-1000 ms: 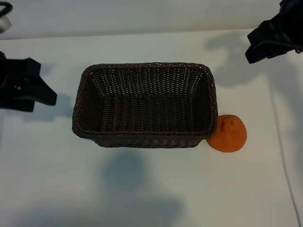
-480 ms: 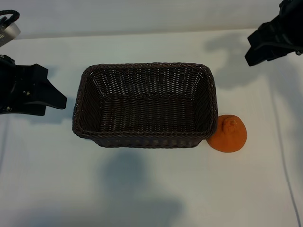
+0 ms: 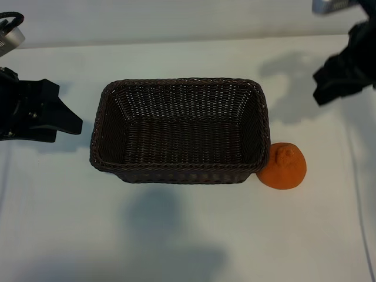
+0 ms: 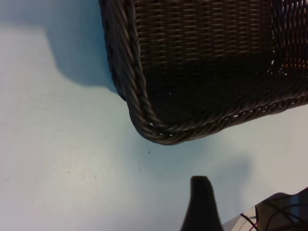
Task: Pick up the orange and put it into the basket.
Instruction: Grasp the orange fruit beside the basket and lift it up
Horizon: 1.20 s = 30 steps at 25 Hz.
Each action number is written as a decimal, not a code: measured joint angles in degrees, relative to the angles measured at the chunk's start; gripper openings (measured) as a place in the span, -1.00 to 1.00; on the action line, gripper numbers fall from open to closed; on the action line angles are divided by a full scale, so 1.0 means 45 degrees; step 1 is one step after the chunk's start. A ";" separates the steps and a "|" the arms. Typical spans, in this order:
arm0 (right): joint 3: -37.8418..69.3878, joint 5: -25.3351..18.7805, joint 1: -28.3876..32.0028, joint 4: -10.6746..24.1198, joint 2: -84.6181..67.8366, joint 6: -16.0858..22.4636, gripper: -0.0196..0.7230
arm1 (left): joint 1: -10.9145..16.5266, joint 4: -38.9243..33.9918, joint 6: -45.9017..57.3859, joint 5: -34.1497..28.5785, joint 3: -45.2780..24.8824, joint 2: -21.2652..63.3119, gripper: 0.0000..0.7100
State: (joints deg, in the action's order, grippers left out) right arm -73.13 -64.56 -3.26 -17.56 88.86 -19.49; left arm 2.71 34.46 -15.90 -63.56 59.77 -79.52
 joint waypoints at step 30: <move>0.4857 0.4513 0.0000 -0.3200 0.0000 -0.1838 0.19 | 0.0000 -0.0024 -0.0225 0.0301 0.0000 0.0000 0.58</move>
State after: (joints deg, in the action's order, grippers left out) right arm -51.27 -44.25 -3.26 -31.96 88.86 -27.76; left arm 2.71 34.35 -16.91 -62.21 59.77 -79.52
